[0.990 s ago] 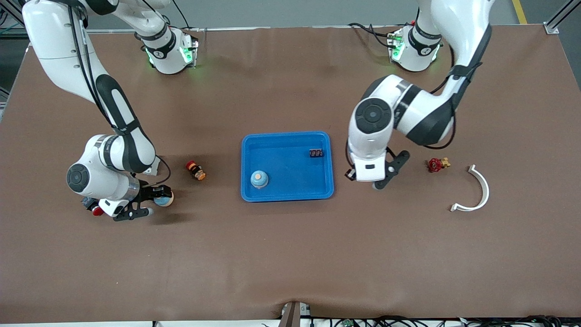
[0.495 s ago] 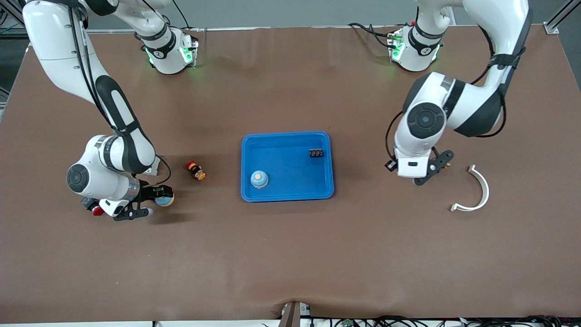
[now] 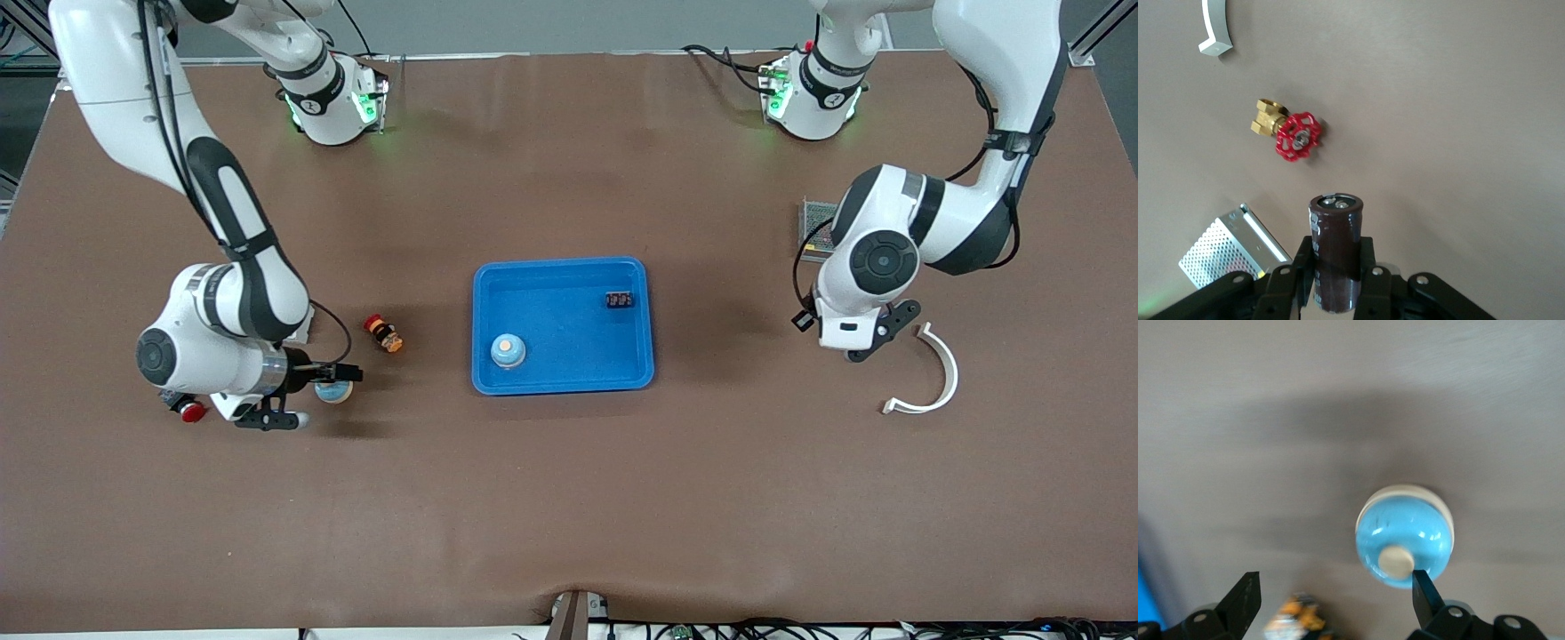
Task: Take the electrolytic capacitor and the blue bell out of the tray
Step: 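Release the bell on the table while the left gripper lowers the capacitor, then grasp the second bell with the right gripper while the left releases the capacitor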
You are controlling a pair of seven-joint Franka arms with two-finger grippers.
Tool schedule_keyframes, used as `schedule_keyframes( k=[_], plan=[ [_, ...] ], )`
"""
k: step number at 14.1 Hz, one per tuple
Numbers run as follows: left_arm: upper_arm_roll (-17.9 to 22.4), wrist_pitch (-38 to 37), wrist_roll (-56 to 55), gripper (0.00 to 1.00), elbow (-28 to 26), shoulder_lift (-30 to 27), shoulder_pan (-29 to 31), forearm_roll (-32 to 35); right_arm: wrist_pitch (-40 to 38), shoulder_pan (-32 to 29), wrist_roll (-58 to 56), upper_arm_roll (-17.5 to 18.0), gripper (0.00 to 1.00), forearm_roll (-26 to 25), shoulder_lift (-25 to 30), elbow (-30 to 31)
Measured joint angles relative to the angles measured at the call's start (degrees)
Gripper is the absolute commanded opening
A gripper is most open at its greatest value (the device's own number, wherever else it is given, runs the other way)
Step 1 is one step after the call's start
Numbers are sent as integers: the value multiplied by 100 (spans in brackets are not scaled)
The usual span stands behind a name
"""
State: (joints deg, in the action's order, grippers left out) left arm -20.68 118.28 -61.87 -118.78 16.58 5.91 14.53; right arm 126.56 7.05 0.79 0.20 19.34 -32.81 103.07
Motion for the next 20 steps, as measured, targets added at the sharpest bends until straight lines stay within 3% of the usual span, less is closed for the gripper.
schedule_keyframes(
  k=[4, 7, 12, 17, 19, 20],
  plan=[
    [3, 627, 114, 0, -628, 57, 337, 0, 51, 785, 1309, 8, 100, 1, 141, -15],
    [3, 1221, 114, 0, -1098, 125, 404, 0, 182, 936, 1537, -10, 100, 1, 139, -7],
    [6, 1553, 111, 0, -1226, 353, 447, -1, 502, 1118, 2121, -17, 100, 4, 136, 177],
    [20, 1644, 115, 9, -1226, 498, 708, -1, 1457, 2605, 3824, -14, 100, -32, 121, 260],
    [18, 1646, 114, 20, -1225, 505, 712, 0, 1587, 2820, 4007, -33, 100, -139, 65, 327],
    [18, 1646, 114, 42, -1225, 506, 712, 0, 1592, 2822, 4060, -48, 100, -251, 39, 335]
  ],
)
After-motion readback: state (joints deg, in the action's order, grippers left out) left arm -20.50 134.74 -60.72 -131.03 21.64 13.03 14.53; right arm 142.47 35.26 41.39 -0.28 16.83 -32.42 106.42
